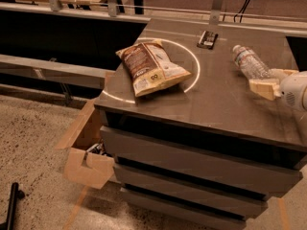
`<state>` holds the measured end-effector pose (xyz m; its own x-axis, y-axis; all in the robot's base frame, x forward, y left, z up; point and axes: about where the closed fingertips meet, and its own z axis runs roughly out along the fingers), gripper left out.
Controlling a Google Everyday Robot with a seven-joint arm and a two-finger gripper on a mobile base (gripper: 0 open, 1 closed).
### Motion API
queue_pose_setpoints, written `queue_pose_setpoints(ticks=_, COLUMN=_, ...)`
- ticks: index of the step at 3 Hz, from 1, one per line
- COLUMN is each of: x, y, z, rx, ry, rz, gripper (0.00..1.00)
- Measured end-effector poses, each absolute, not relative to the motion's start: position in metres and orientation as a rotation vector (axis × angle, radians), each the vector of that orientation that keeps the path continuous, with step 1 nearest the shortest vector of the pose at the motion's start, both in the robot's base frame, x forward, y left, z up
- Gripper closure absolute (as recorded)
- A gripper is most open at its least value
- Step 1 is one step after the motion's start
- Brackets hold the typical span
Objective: Move water bottle near rxbar chocolate
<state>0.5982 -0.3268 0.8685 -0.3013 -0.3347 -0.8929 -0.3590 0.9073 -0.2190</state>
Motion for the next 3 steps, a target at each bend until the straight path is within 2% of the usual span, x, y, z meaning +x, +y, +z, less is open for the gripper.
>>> queue_pose_setpoints(ticks=3, x=0.671, y=-0.322, z=0.885, rx=-0.498, ry=1.892, rz=-0.088, gripper=1.0)
